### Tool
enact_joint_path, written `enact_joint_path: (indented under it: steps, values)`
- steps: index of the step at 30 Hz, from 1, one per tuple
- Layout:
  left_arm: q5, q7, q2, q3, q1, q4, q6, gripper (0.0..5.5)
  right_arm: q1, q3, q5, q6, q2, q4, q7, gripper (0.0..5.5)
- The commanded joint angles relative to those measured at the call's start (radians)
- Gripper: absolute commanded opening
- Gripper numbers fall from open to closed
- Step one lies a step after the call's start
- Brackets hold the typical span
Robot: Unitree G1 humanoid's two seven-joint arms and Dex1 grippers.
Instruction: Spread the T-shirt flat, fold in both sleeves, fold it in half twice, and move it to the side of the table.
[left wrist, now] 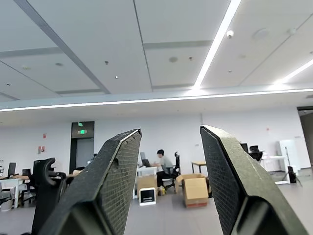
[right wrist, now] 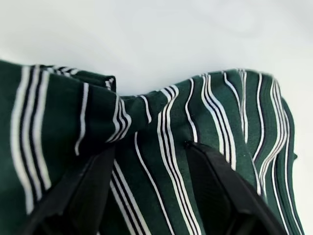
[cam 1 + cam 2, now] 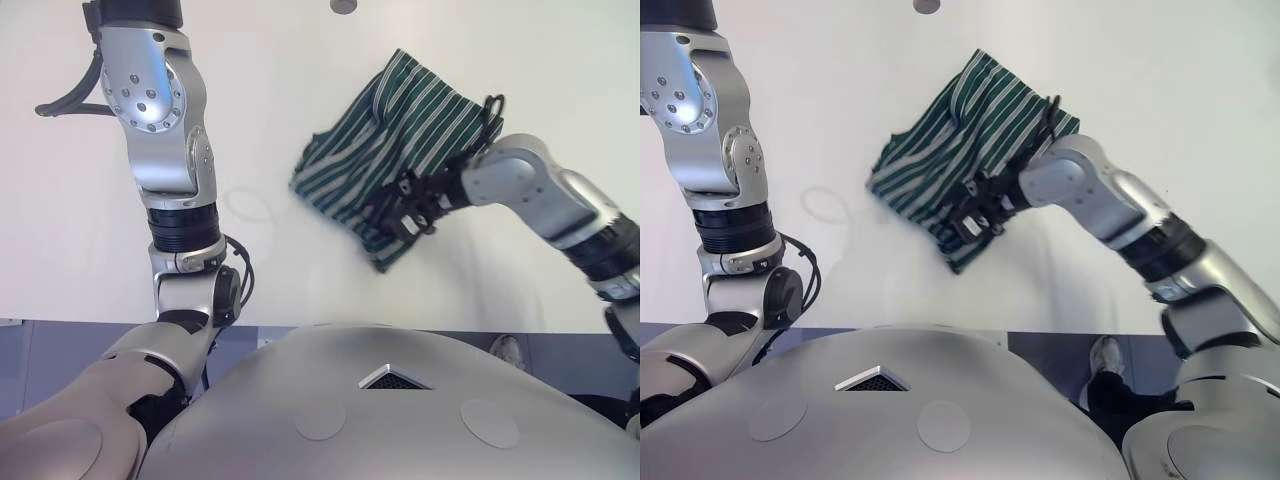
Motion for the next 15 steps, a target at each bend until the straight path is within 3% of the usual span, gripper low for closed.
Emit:
enact_joint_path:
  steps: [1, 5, 11, 15]
  values:
    - [-0.036, -0.148, 0.036, -0.093, 0.019, -0.01, 0.035, 2.22, 0.081, -0.004, -0.115, -0.23, -0.175, 0.058, 0.075, 2.65]
    - [-0.055, -0.291, 0.081, -0.183, 0.081, -0.074, 0.06, 2.22, 0.096, -0.084, -0.136, -0.431, -0.296, 0.109, 0.064, 2.65]
    - [0.047, -0.609, 0.352, -0.365, 0.31, -0.159, -0.063, 2.22, 0.049, -0.335, 0.227, -0.719, -0.166, 0.216, -0.147, 2.65]
    - [0.202, -0.685, 0.485, -0.457, 0.426, -0.04, -0.34, 2.47, 0.12, -0.478, 0.171, -0.997, -0.193, 0.562, -0.218, 2.68]
